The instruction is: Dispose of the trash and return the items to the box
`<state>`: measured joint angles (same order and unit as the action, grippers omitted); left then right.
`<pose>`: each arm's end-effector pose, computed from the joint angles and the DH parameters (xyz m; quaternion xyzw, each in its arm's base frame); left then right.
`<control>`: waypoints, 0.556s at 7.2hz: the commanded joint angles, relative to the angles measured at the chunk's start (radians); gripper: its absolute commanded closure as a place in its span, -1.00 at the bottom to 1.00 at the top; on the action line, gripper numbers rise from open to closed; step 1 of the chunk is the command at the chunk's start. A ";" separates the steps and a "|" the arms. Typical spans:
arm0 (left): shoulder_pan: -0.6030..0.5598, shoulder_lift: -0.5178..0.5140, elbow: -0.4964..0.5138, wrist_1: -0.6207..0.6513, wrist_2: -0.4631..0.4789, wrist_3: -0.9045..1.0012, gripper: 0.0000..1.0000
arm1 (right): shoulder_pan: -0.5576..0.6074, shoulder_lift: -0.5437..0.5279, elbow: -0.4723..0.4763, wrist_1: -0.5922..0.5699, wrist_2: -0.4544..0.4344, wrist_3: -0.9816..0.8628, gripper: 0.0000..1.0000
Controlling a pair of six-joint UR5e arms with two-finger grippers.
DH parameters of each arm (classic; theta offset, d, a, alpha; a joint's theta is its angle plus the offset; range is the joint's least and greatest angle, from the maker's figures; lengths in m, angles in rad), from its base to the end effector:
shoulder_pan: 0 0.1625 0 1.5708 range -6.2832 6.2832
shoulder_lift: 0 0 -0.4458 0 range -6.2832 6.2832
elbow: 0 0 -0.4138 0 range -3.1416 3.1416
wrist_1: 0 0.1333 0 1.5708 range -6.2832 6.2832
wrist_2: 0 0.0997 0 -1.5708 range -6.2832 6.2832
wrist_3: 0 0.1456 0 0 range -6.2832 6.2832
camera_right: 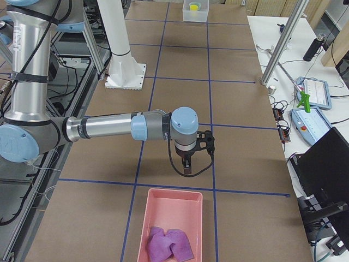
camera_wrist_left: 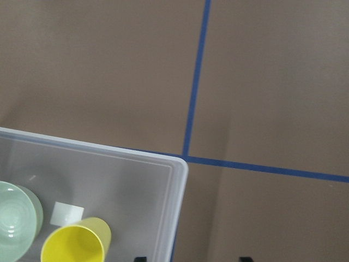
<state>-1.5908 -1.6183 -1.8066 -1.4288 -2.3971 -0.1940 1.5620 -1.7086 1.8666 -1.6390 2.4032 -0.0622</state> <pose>-0.0368 -0.5304 0.5758 0.0296 0.4046 -0.0694 0.9114 0.0216 -0.4557 0.6276 0.0518 -0.4026 -0.0506 0.9125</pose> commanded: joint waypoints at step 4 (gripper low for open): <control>0.025 0.150 -0.047 -0.160 0.013 0.018 -0.95 | -0.060 0.034 0.048 -0.007 -0.013 0.082 -1.00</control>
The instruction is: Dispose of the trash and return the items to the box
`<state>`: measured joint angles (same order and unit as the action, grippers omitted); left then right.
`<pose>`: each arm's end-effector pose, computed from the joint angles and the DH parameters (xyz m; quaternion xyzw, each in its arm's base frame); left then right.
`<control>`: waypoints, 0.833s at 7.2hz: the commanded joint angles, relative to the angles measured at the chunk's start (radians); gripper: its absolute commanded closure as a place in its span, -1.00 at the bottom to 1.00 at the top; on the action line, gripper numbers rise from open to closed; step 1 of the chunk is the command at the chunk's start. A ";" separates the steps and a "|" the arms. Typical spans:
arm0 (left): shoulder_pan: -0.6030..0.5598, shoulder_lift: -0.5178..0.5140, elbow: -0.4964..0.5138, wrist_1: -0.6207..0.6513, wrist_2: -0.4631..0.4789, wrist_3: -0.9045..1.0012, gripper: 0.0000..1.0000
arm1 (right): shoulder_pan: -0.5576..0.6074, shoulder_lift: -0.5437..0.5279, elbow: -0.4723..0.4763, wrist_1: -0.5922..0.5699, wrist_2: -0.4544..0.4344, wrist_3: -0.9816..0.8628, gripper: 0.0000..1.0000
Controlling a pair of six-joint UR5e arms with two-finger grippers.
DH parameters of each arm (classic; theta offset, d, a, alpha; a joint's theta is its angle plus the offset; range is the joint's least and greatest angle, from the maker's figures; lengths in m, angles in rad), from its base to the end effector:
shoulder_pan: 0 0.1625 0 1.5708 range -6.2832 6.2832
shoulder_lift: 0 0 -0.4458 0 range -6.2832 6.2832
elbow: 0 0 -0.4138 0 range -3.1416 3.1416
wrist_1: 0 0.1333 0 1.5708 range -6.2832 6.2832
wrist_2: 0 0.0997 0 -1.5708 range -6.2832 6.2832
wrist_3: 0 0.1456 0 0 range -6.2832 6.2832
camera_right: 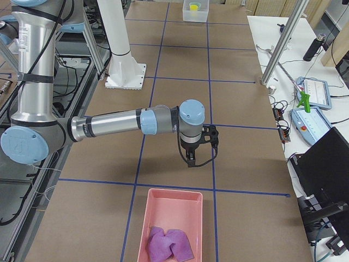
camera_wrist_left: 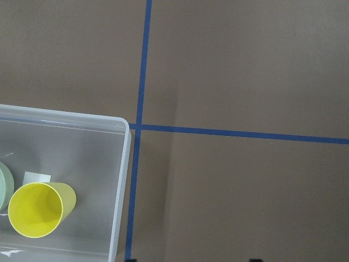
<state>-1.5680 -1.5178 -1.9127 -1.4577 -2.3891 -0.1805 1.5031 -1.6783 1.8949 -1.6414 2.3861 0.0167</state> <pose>-0.0256 -0.4887 0.5703 0.0439 0.4020 -0.0463 0.9134 -0.0045 -0.4702 0.6011 0.0502 -0.3979 -0.0523 0.9146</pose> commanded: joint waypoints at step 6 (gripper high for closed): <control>0.015 0.114 0.060 -0.279 -0.002 -0.008 -0.95 | -0.029 -0.012 0.015 0.000 -0.031 0.009 -1.00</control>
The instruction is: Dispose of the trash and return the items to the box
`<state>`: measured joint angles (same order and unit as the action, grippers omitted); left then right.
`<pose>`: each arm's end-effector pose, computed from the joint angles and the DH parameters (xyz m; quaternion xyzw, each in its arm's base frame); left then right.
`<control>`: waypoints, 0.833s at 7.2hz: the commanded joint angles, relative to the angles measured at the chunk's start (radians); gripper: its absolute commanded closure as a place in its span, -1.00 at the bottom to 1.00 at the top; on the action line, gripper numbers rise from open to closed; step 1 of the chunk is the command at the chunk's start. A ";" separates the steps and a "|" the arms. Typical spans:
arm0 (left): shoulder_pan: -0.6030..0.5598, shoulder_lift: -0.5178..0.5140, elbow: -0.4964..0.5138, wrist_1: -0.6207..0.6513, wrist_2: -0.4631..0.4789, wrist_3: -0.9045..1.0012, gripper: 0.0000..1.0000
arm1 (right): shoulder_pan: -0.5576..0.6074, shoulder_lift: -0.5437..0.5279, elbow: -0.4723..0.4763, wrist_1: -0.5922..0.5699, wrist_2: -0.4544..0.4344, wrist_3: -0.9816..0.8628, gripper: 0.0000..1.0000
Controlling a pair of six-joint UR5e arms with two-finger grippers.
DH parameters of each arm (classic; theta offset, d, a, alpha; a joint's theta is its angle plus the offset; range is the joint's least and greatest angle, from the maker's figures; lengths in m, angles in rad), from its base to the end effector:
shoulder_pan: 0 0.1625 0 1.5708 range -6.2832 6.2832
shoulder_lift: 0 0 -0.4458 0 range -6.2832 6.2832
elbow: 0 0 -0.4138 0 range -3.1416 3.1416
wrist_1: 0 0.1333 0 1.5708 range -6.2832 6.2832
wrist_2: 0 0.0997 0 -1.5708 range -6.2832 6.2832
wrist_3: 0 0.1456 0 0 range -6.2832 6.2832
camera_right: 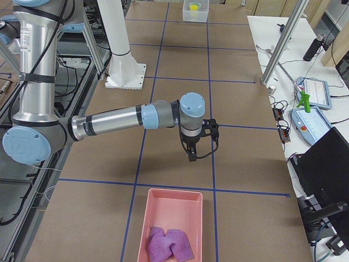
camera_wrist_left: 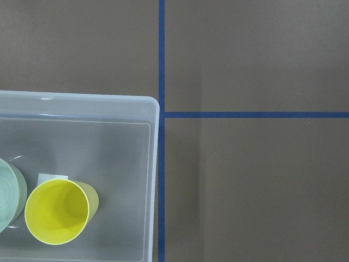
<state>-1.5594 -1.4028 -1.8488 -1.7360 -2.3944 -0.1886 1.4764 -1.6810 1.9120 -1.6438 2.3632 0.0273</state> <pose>-0.0212 -0.4599 0.6247 0.0855 0.4070 -0.0256 0.9090 -0.0146 -0.4690 0.5961 0.0493 -0.3884 -0.0613 0.9181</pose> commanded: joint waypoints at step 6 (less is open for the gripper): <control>0.038 -0.018 -0.038 0.046 0.003 -0.005 -0.96 | -0.004 -0.028 -0.013 0.004 -0.001 -0.001 -1.00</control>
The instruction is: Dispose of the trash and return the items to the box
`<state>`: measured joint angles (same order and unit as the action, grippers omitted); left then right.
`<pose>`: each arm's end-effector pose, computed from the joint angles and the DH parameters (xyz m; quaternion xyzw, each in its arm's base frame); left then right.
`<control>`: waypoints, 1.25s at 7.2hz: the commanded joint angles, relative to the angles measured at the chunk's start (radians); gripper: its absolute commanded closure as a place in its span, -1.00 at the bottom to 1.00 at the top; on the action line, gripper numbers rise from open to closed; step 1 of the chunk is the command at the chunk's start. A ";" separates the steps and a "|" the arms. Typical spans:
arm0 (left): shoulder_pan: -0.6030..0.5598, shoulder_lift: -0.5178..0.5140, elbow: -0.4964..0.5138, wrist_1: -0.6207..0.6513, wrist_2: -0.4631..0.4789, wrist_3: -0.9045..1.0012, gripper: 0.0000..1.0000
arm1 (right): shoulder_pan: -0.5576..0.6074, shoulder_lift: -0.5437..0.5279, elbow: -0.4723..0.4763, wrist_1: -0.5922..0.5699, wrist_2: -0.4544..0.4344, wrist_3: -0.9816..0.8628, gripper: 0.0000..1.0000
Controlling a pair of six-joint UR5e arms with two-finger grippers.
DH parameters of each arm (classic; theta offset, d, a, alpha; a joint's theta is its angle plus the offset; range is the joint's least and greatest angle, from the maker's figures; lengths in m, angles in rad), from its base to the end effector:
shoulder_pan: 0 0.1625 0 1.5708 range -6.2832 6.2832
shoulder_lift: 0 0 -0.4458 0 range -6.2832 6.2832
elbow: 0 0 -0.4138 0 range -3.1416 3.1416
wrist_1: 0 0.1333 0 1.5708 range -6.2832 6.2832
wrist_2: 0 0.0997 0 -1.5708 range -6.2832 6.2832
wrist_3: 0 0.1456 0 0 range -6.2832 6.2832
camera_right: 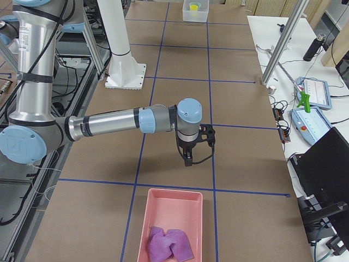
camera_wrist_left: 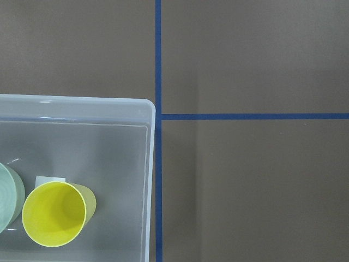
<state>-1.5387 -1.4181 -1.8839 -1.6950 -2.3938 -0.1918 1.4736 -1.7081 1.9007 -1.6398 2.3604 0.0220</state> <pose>-0.0116 -0.4648 0.6041 0.0849 0.4080 -0.0158 0.9089 -0.0145 -0.4575 0.6143 0.0340 -0.3866 -0.0584 0.9198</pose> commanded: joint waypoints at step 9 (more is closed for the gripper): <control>0.063 0.039 -0.041 0.132 0.067 0.158 -0.95 | -0.007 0.001 -0.002 0.000 0.000 0.004 -1.00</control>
<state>-1.4568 -1.4092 -1.9177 -1.5723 -2.3252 -0.0750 1.4672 -1.7078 1.8991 -1.6398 2.3614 0.0266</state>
